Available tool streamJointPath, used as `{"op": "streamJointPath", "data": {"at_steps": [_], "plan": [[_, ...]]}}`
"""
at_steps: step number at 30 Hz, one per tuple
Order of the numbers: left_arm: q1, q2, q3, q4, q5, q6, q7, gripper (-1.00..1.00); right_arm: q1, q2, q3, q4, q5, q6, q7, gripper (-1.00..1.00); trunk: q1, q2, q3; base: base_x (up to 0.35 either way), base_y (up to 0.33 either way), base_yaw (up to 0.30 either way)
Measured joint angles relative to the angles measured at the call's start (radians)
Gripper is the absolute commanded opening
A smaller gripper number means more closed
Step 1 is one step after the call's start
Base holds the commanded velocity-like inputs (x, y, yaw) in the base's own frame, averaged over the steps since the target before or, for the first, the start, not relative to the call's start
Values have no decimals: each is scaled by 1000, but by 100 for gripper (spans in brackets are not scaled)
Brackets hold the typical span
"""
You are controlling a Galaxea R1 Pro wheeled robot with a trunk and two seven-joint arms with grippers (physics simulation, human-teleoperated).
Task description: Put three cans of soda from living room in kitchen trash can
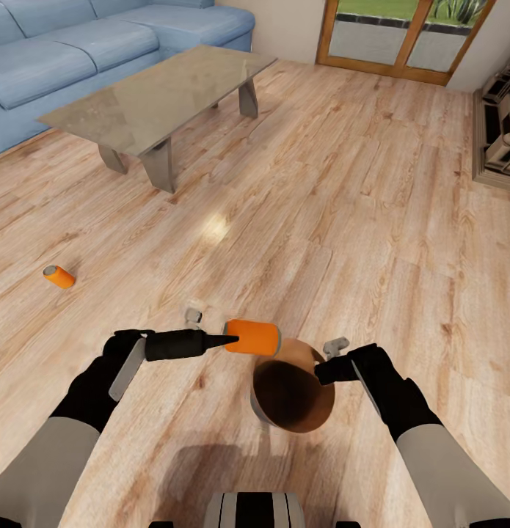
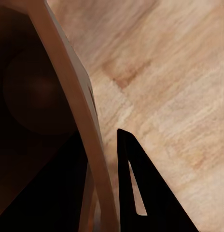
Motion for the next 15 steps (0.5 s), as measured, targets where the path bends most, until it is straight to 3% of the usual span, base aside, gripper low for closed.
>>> {"op": "streamJointPath", "data": {"at_steps": [1, 2, 6, 10, 15], "plan": [[0, -1, -14, 0, 0, 0, 7, -100, -1, 1, 0, 0, -10, 4, -2, -100, 0, 0, 0, 0, 0, 0], [1, -1, -54, -1, -3, 0, 31, -100, -3, 3, 0, 0, -16, 6, -7, -100, 0, 0, 0, 0, 0, 0], [2, 2, -113, -14, 1, 7, 60, -100, -12, 4, -1, 4, 1, 3, -14, -100, 0, 0, 0, 0, 0, 0], [2, 4, -143, -66, 3, 42, 75, -100, -28, 5, -2, 11, -7, 5, -16, -100, 0, 0, 0, 0, 0, 0], [2, 2, -154, -97, 0, 67, 120, -100, -36, 6, -1, 14, -5, 7, -16, -100, 0, 0, 0, 0, 0, 0]]}}
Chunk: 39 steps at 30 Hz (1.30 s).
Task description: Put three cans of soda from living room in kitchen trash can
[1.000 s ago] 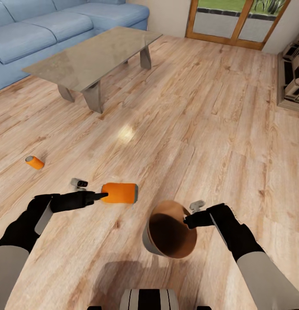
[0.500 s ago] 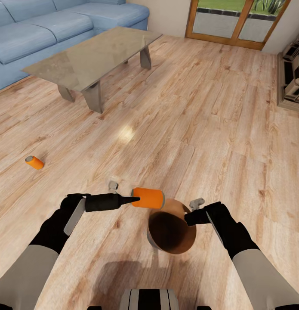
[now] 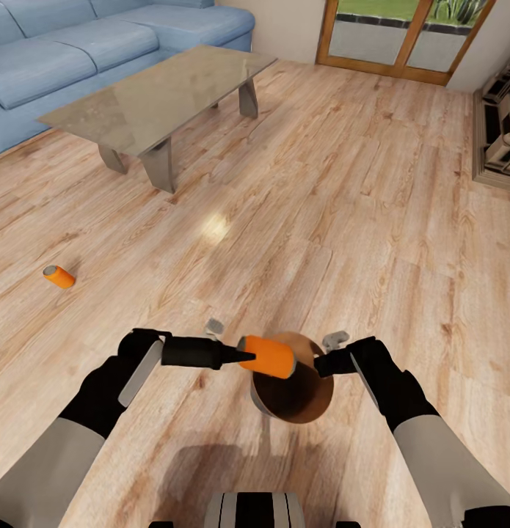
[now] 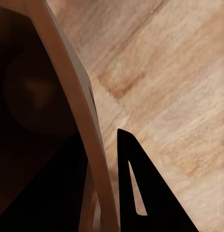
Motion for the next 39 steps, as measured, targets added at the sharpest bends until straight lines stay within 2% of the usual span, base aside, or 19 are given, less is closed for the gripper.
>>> {"op": "streamJointPath", "data": {"at_steps": [5, 7, 10, 12, 17, 20, 22, 24, 26, 27, 30, 32, 34, 39], "plan": [[-1, -4, -18, -24, 0, 39, 74, -100, -3, 0, 1, 0, 2, 0, 0, -100, 0, 0, 0, 0, 0, 0], [-1, -8, -63, -79, -3, 85, 212, -100, -3, 1, 2, 1, 2, 0, 0, -100, 0, 0, 0, 0, 0, 0], [-1, -17, -101, -122, 3, 118, 318, -100, -3, 1, 7, 2, 1, 1, -1, -100, 0, 0, 0, 0, 0, 0], [-1, -40, -124, -149, 5, 138, 389, -100, -3, 3, 16, 2, 4, 0, -1, -100, 0, 0, 0, 0, 0, 0], [-3, -68, -158, -173, 1, 138, 439, -100, -4, 9, 26, 2, 0, 2, -13, -100, 0, 0, 0, 0, 0, 0], [-3, -78, -188, -178, -2, 138, 493, -100, -4, 19, 32, 2, 6, 3, -33, -100, 0, 0, 0, 0, 0, 0], [-3, -97, -206, -180, 0, 138, 548, -100, -4, 26, 41, 1, 1, 5, -42, -100, 0, 0, 0, 0, 0, 0], [-3, -114, -236, -179, 0, 138, 597, -100, -4, 32, 55, 1, -3, 7, -47, -100, 0, 0, 0, 0, 0, 0], [-3, -124, -297, -176, -2, 138, 653, -100, -4, 35, 65, 1, 0, 7, -51, -100, 0, 0, 0, 0, 0, 0], [-3, -127, -325, -175, -5, 138, 687, -100, -4, 35, 68, 1, 2, 6, -52, -100, 0, 0, 0, 0, 0, 0], [-2, -130, -358, -170, -8, 138, 754, -100, -5, 37, 70, 1, 4, 6, -53, -100, 0, 0, 0, 0, 0, 0], [-2, -132, -368, -168, -6, 138, 788, -100, -5, 37, 71, 0, 2, 6, -53, -100, 0, 0, 0, 0, 0, 0], [-3, -134, -403, -166, -7, 138, 861, -100, -5, 38, 72, -2, 3, 6, -54, -100, 0, 0, 0, 0, 0, 0], [-2, -134, -460, -163, -5, 138, 916, -100, -8, 38, 73, -3, 5, 6, -54, -100, 0, 0, 0, 0, 0, 0]]}}
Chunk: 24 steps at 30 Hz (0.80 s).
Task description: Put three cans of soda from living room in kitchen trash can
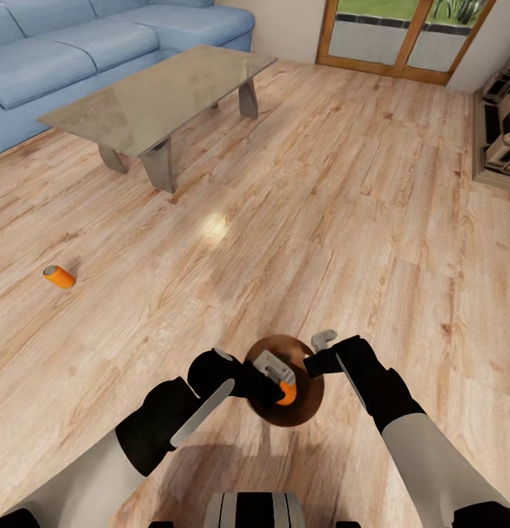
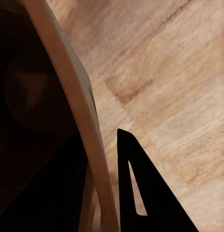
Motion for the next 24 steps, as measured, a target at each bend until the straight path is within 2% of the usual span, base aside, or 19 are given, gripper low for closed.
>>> {"op": "streamJointPath", "data": {"at_steps": [3, 4, 8, 14, 18, 20, 22, 24], "plan": [[0, -2, -12, 1, -1, 0, 56, -100, -1, 1, 0, -1, -2, 1, 0, -100, 0, 0, 0, 0, 0, 0], [-1, -7, -16, 4, -2, 0, 93, -100, -1, 2, 2, -2, -3, 14, 1, -100, 0, 0, 0, 0, 0, 0], [-1, -27, -20, 40, 1, 0, 126, -100, -2, 1, 12, -7, 2, 47, 1, -100, 0, 0, 0, 0, 0, 0], [-1, -35, -21, 78, 1, 0, 138, -100, -2, 3, 32, -11, 0, 59, 2, -100, 0, 0, 0, 0, 0, 0], [-1, -36, -21, 110, 1, 0, 139, -100, -3, 20, 35, -12, -4, 61, 4, -100, 0, 0, 0, 0, 0, 0], [-1, -36, -21, 124, 1, 0, 140, -100, -3, 35, 56, -12, 2, 61, 2, -100, 0, 0, 0, 0, 0, 0], [-1, -36, -21, 126, 1, 0, 140, -100, -3, 38, 63, -13, -12, 64, 4, -100, 0, 0, 0, 0, 0, 0], [-1, -35, -21, 128, 2, 0, 138, -100, -3, 41, 69, -13, 1, 63, 2, -100, 0, 0, 0, 0, 0, 0]]}}
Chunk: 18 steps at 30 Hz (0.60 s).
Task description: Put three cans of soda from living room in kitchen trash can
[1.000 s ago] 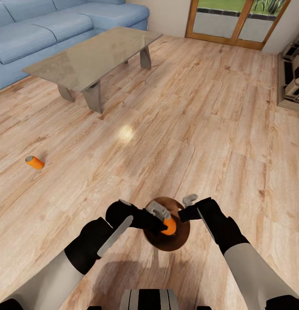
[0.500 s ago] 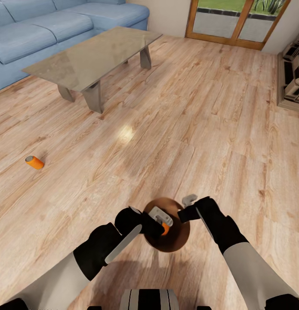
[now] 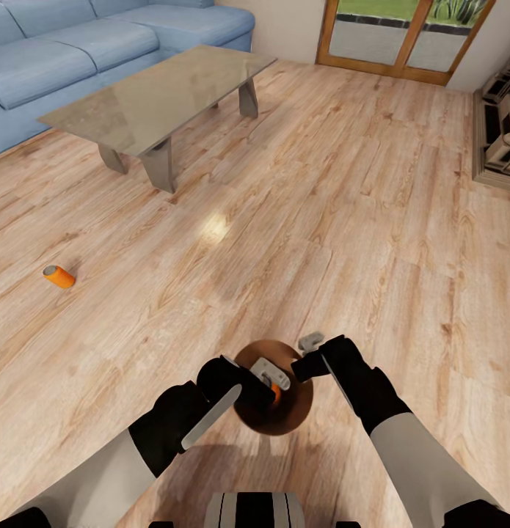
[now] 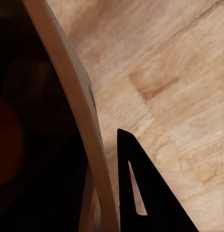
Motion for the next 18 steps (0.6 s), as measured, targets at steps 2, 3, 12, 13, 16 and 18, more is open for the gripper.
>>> {"op": "streamJointPath", "data": {"at_steps": [2, 3, 12, 13, 16, 18], "plan": [[0, 0, 0, 1, 0, 0, 0, -100, 0, 2, 3, 0, 9, -1, -1, -100, 0, 0, 0, 0, 0, 0], [0, 0, 0, 1, 0, 0, 0, -100, 0, 2, 4, 0, 6, -1, -1, -100, 0, 0, 0, 0, 0, 0], [0, 0, 0, 2, 1, 0, 0, 100, 0, 2, 6, 0, 1, 0, 0, -100, 0, 0, 0, 0, 0, 0], [0, 1, 0, 2, 1, 0, -1, 100, 0, 3, 6, 0, 0, 1, 0, -100, 0, 0, 0, 0, 0, 0], [0, 2, 0, 1, 1, 0, 0, 100, 0, 2, 6, 0, 3, 0, 0, -100, 0, 0, 0, 0, 0, 0], [1, 2, 0, 1, 1, 0, 0, 100, 0, 2, 6, 0, 4, 0, 0, -100, 0, 0, 0, 0, 0, 0]]}}
